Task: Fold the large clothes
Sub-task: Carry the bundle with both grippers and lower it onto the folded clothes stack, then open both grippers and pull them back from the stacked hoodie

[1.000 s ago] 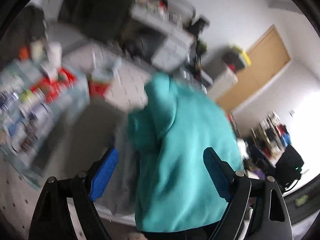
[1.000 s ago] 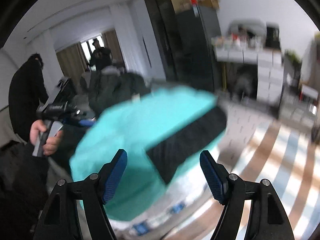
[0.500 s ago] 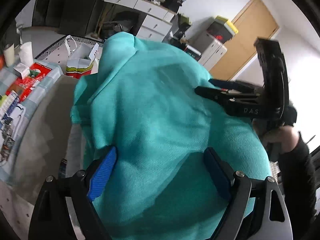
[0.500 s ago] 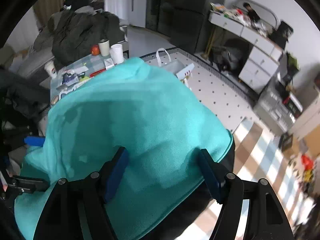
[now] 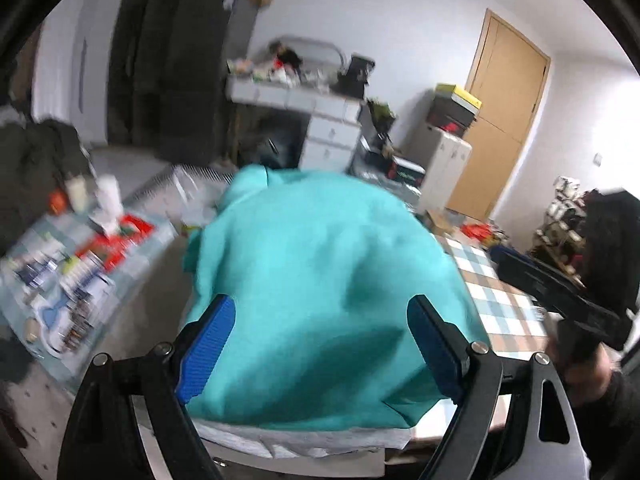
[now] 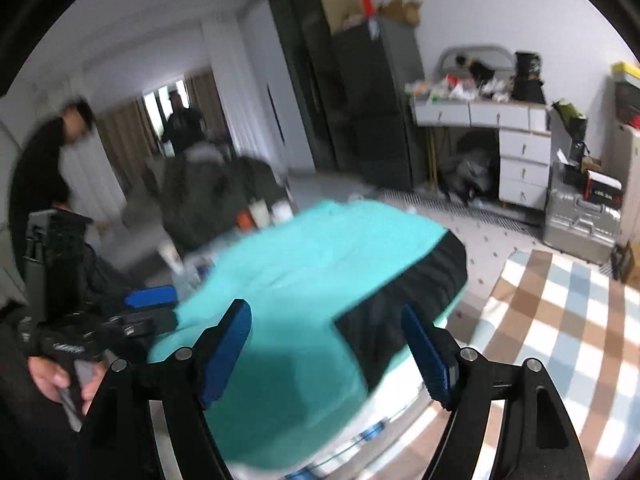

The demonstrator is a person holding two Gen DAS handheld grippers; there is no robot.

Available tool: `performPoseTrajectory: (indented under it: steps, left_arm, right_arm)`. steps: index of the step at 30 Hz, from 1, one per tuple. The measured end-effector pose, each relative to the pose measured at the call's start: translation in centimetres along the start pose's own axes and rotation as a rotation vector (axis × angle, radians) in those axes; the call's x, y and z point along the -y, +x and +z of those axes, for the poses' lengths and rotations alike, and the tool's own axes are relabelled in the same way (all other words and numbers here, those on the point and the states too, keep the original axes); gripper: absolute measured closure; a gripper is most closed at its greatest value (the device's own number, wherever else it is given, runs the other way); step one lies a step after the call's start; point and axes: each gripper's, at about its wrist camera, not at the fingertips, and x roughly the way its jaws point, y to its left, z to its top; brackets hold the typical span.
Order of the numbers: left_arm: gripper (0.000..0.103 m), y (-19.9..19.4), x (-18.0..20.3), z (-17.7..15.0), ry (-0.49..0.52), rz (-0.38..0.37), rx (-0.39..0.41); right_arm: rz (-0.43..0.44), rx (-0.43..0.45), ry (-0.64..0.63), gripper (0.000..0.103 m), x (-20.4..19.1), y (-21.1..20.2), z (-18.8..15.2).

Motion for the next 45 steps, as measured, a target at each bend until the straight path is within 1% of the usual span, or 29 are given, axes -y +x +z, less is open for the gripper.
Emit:
performPoseTrajectory:
  steps: [1, 2, 3, 4, 5, 7, 9, 12, 14, 16, 18, 19, 20, 23, 24, 26, 28, 30, 33, 34, 37, 40, 43, 45]
  left_arm:
    - [0.018, 0.0, 0.3, -0.4, 0.007, 0.027, 0.028]
    - [0.018, -0.4, 0.9, -1.0, 0.010, 0.053, 0.057]
    - [0.018, -0.8, 1.5, -1.7, 0.013, 0.069, 0.081]
    - [0.016, -0.6, 1.8, -2.0, 0.013, 0.081, 0.098]
    - [0.009, -1.0, 2.5, -2.7, 0.016, 0.102, 0.123]
    - [0.002, -1.7, 4.0, -3.9, 0.034, 0.160, 0.167]
    - [0.001, -2.4, 5.3, -5.1, 0.056, 0.200, 0.210]
    - [0.001, -2.9, 6.5, -6.7, 0.058, 0.215, 0.223]
    - [0.001, -3.5, 7.1, -7.4, 0.048, 0.227, 0.234]
    - [0.001, -4.3, 7.6, -7.9, 0.058, 0.240, 0.238]
    - [0.001, -5.1, 7.7, -8.4, 0.058, 0.258, 0.251]
    - [0.001, -5.6, 7.7, -8.6, 0.053, 0.266, 0.261]
    - [0.001, -6.0, 7.5, -8.8, 0.049, 0.257, 0.266]
    - [0.001, -6.8, 6.9, -8.9, 0.034, 0.246, 0.265]
    - [0.001, -7.0, 6.5, -8.9, 0.030, 0.248, 0.265]
    - [0.001, -7.0, 6.3, -9.0, 0.037, 0.258, 0.257]
    - [0.001, -6.7, 6.3, -9.0, 0.049, 0.259, 0.251]
    - [0.002, -5.9, 5.9, -8.8, 0.051, 0.251, 0.229]
    - [0.002, -5.2, 5.8, -9.3, 0.044, 0.247, 0.219]
    - [0.002, -4.9, 5.2, -9.1, 0.036, 0.252, 0.217]
    - [0.002, -4.3, 4.5, -9.2, 0.021, 0.253, 0.212]
    - [0.002, -4.3, 4.8, -10.1, 0.017, 0.250, 0.207]
    - [0.002, -4.2, 4.8, -10.5, 0.022, 0.264, 0.204]
    - [0.002, -4.5, 5.0, -10.5, 0.027, 0.266, 0.209]
  right_arm:
    - [0.006, 0.048, 0.017, 0.014, 0.1, -1.8, -1.2]
    - [0.001, 0.083, 0.027, 0.010, 0.0, -3.0, -1.8]
    - [-0.002, 0.118, 0.038, 0.009, -0.1, -4.3, -2.7]
    - [-0.001, 0.157, 0.046, 0.006, -0.1, -5.7, -3.6]
    - [-0.007, 0.199, 0.045, 0.000, -0.2, -7.0, -4.5]
    - [-0.049, 0.275, 0.031, 0.000, -0.6, -9.3, -6.1]
    - [-0.100, 0.330, -0.022, 0.000, -1.9, -11.5, -8.0]
    - [-0.193, 0.392, -0.118, 0.000, -4.0, -13.8, -10.2]
    - [-0.228, 0.416, -0.180, 0.000, -5.4, -14.9, -11.4]
    - [-0.251, 0.437, -0.227, 0.000, -6.9, -15.9, -12.5]
    - [-0.271, 0.445, -0.235, 0.000, -7.6, -16.6, -13.3]
    - [-0.282, 0.450, -0.222, 0.000, -7.7, -17.0, -13.7]
    - [-0.284, 0.460, -0.193, 0.000, -7.7, -17.6, -14.0]
    - [-0.251, 0.469, -0.114, 0.000, -6.8, -19.0, -15.6]
    - [-0.252, 0.466, -0.094, 0.000, -6.6, -19.1, -15.6]
    - [-0.276, 0.453, -0.042, 0.000, -6.2, -19.2, -15.9]
    - [-0.264, 0.446, -0.002, 0.000, -6.1, -19.3, -16.2]
    - [-0.269, 0.461, 0.010, 0.000, -6.4, -19.3, -16.4]
    - [-0.322, 0.485, 0.010, 0.000, -7.1, -19.0, -16.8]
    - [-0.333, 0.481, 0.008, 0.000, -7.2, -18.9, -16.9]
    - [-0.399, 0.431, -0.021, 0.000, -8.1, -17.4, -16.7]
    - [-0.390, 0.445, -0.060, 0.000, -8.9, -16.9, -17.1]
    - [-0.372, 0.475, -0.052, 0.000, -9.4, -17.1, -17.2]
    - [-0.368, 0.473, -0.060, 0.000, -9.5, -17.1, -17.1]
